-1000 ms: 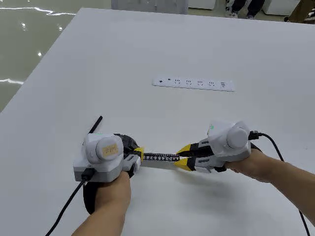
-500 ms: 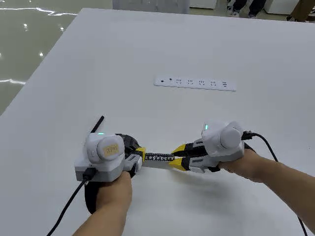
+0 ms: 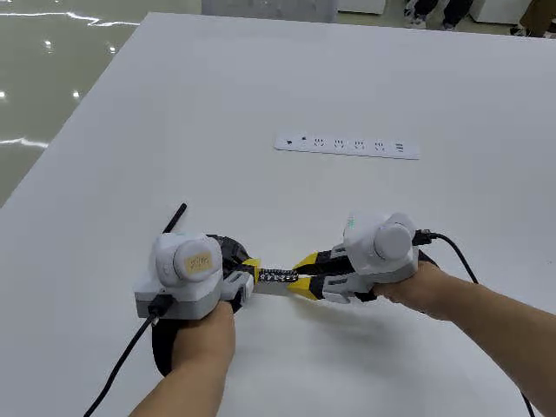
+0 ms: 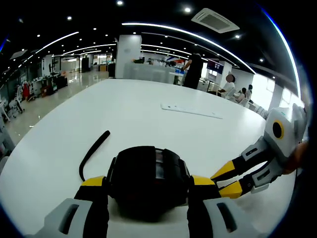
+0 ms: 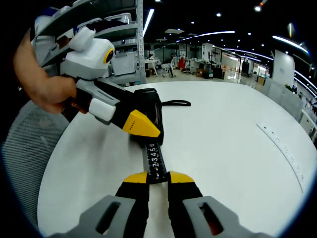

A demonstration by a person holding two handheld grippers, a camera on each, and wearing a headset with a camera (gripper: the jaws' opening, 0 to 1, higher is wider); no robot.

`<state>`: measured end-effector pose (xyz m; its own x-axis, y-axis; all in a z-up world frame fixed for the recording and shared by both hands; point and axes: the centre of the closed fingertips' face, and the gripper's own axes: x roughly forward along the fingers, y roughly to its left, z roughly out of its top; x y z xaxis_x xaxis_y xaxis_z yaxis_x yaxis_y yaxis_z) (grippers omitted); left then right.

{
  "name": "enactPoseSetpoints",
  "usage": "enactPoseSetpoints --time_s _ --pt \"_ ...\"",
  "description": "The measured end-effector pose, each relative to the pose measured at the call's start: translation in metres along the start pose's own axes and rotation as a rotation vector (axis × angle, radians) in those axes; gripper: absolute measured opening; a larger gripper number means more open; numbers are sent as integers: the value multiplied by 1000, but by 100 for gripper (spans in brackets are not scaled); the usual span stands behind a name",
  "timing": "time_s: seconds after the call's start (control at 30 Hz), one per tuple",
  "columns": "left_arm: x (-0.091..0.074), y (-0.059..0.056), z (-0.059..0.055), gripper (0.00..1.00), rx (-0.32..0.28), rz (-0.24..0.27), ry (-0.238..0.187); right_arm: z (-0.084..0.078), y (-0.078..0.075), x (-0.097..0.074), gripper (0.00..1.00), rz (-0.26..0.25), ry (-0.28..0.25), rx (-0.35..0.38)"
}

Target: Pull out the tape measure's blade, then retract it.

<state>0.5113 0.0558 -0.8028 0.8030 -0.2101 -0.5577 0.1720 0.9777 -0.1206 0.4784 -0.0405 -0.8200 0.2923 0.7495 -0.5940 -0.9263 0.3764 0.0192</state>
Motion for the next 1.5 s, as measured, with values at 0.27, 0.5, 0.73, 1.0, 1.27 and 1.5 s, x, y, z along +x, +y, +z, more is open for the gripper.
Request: enactPoseSetpoints --time_s 0.27,0.5,0.73,1.0,1.27,1.5 --pt "0 0 0 61 -6 -2 0 6 2 9 13 5 5 -8" --pt "0 0 0 61 -9 -3 1 11 4 16 13 8 6 -13" --pt "0 0 0 61 -8 -4 3 14 5 23 13 11 7 -18" --pt "0 1 0 61 -12 -6 3 18 7 29 14 9 2 -22" --pt "-1 1 0 61 -22 -9 2 23 8 37 14 12 8 -43" --pt "-1 0 0 61 -22 -8 2 25 9 39 14 13 10 -50"
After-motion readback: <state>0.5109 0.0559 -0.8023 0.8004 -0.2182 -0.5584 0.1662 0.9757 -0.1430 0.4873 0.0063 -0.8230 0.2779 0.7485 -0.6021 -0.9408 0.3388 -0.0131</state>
